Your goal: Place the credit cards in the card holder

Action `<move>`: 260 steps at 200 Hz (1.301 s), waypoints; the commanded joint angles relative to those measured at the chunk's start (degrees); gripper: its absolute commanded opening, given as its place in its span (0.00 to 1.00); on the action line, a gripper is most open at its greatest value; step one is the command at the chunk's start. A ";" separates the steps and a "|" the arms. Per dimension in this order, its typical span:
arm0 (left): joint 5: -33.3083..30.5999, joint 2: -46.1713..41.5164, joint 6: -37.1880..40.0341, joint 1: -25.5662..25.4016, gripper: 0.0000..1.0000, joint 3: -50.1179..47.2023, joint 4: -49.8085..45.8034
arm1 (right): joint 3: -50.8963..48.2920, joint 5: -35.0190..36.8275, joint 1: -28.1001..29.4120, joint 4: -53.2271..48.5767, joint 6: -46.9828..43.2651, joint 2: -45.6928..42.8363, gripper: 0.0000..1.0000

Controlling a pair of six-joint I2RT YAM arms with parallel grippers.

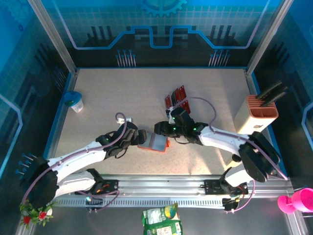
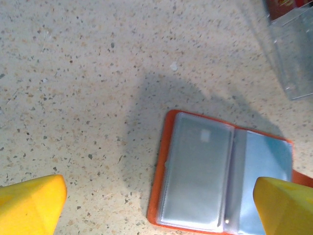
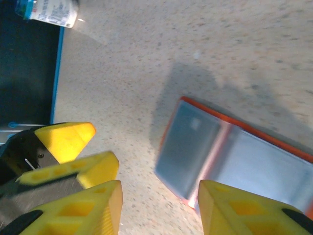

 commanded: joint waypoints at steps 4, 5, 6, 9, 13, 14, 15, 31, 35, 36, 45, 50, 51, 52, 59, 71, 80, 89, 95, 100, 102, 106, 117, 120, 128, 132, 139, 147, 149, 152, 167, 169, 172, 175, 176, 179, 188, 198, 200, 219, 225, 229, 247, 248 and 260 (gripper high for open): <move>0.01 3.10 1.04 0.64 0.99 3.00 1.24 | -1.78 7.81 -0.47 -13.45 -6.40 -3.55 0.49; -0.06 3.26 1.05 0.65 0.99 3.03 1.27 | -1.79 7.92 -0.51 -13.67 -6.55 -3.66 0.49; 0.00 3.38 1.10 0.65 0.99 3.05 1.32 | -1.79 8.15 -0.49 -13.95 -6.67 -3.72 0.49; 0.00 3.74 1.14 0.67 0.99 3.12 1.44 | -1.90 8.54 -0.46 -14.58 -7.00 -3.95 0.49; 0.00 4.26 1.23 0.70 0.99 3.30 1.66 | -2.09 8.95 -0.39 -15.26 -7.44 -4.18 0.49; 0.03 4.40 1.23 0.68 0.99 3.31 1.70 | -2.12 9.11 -0.34 -15.45 -7.60 -4.15 0.49; -0.01 4.56 1.23 0.71 0.99 3.36 1.71 | -2.17 9.23 -0.36 -15.55 -7.67 -4.14 0.49; -0.03 6.52 1.32 0.85 0.99 4.00 2.00 | -2.23 10.99 0.30 -17.48 -9.15 -4.00 0.50; -0.04 6.90 1.26 0.88 0.99 4.07 2.08 | -2.16 11.40 0.55 -17.88 -9.43 -3.69 0.50; -0.08 7.00 1.29 0.85 0.99 4.14 2.08 | -2.11 11.47 0.61 -17.95 -9.52 -3.64 0.50; -0.04 7.88 1.31 0.83 0.99 4.37 2.22 | -1.72 11.98 1.11 -18.45 -10.18 -2.82 0.50; -0.04 8.29 1.24 0.84 0.99 4.54 2.26 | -1.34 12.19 1.43 -18.64 -10.47 -2.21 0.50; -0.04 8.40 1.24 0.83 0.99 4.59 2.26 | -1.20 12.34 1.59 -18.70 -10.56 -1.97 0.50; -0.04 8.49 1.23 0.83 0.99 4.62 2.26 | -1.20 12.34 1.59 -18.70 -10.56 -1.97 0.50; -0.10 8.99 1.23 0.89 0.99 4.79 2.26 | -0.66 12.82 2.17 -19.00 -10.92 -1.00 0.50; -0.14 9.80 1.23 0.85 0.99 5.07 2.26 | 0.42 13.49 2.88 -19.40 -11.49 0.80 0.50; -0.13 10.28 1.21 0.85 0.99 5.25 2.15 | 1.10 13.88 3.27 -19.51 -11.86 2.26 0.50; -0.05 10.65 1.22 0.90 0.99 5.41 2.10 | 1.26 14.24 3.37 -19.43 -12.01 3.34 0.50; 0.01 10.87 1.23 0.91 0.99 5.47 1.95 | 1.28 14.35 3.40 -19.20 -12.12 3.89 0.49; 0.05 10.99 1.23 0.90 0.99 5.56 1.91 | 1.19 14.47 3.38 -19.03 -12.21 4.34 0.49; 0.05 11.04 1.19 0.85 0.99 5.60 1.87 | 1.19 14.54 3.40 -18.89 -12.27 4.41 0.48; 0.11 11.05 1.18 0.88 0.99 5.61 1.82 | 1.09 14.69 3.40 -18.82 -12.39 4.67 0.47; 0.22 11.23 1.17 0.83 0.99 5.69 1.73 | 0.88 14.96 3.28 -18.62 -12.58 5.08 0.43; 0.20 11.23 1.22 0.91 0.99 5.68 1.73 | 0.79 14.97 3.21 -18.59 -12.66 5.10 0.41; 0.44 11.32 1.23 0.87 0.99 5.70 1.73 | 0.64 15.03 3.14 -18.54 -12.89 5.11 0.34; 0.49 11.32 1.19 0.86 0.99 5.70 1.73 | 0.64 15.12 3.07 -18.54 -13.01 5.06 0.31; 0.79 11.40 1.19 0.85 0.99 5.69 1.77 | 0.43 15.21 2.95 -18.58 -13.24 4.88 0.25; 1.07 11.50 1.22 0.90 0.99 5.70 1.82 | 0.33 15.27 2.78 -18.81 -13.59 4.67 0.20; 1.16 11.56 1.19 0.87 0.99 5.70 1.82 | 0.23 15.20 2.68 -18.83 -13.69 4.56 0.18; 1.28 11.58 1.23 0.91 0.99 5.70 1.83 | 0.14 15.19 2.61 -18.89 -13.88 4.53 0.16; 1.85 11.75 1.21 0.84 0.99 5.78 1.74 | -0.34 14.93 2.13 -19.31 -14.63 4.16 0.09; 1.82 11.76 1.20 0.90 0.99 5.78 1.73 | -0.38 14.89 2.03 -19.44 -14.79 4.03 0.09; 1.93 11.76 1.20 0.85 0.99 5.79 1.73 | -0.48 14.84 1.90 -19.50 -14.95 3.98 0.08; 1.92 11.76 1.15 0.90 0.99 5.79 1.74 | -0.55 14.81 1.81 -19.63 -15.10 3.90 0.06; 1.91 11.76 1.15 0.91 0.99 5.79 1.74 | -0.60 14.80 1.82 -19.70 -15.21 3.84 0.06; 2.00 11.76 1.15 0.90 0.99 5.65 1.73 | -0.64 14.80 1.67 -19.80 -15.42 3.75 0.05; 2.15 11.68 1.07 0.88 0.99 5.69 1.69 | -0.91 14.75 1.35 -20.23 -16.05 3.32 0.02; 2.32 11.50 1.08 0.90 0.99 5.62 1.67 | -1.09 14.85 0.84 -20.79 -16.73 2.71 0.01; 2.35 11.43 1.13 0.96 0.99 5.61 1.65 | -1.16 14.85 0.72 -20.89 -16.90 2.62 0.01; 2.55 10.98 1.08 0.88 0.99 5.54 1.56 | -1.65 15.17 -0.18 -22.29 -18.17 1.48 0.00; 2.61 10.81 1.06 0.90 0.99 5.52 1.48 | -1.78 15.12 -0.49 -22.56 -18.50 1.12 0.00; 2.68 10.64 1.06 0.89 0.99 5.50 1.47 | -1.99 15.10 -0.69 -22.76 -18.67 0.84 0.00; 3.04 10.19 0.97 0.87 0.99 5.52 1.47 | -2.58 14.81 -1.81 -23.53 -19.48 -0.44 0.00; 3.09 10.18 0.97 0.89 0.99 5.56 1.47 | -2.63 14.76 -1.88 -23.50 -19.55 -0.48 0.00; 3.38 9.93 0.83 0.88 0.99 5.58 1.51 | -2.85 14.34 -2.74 -24.05 -20.21 -1.27 0.03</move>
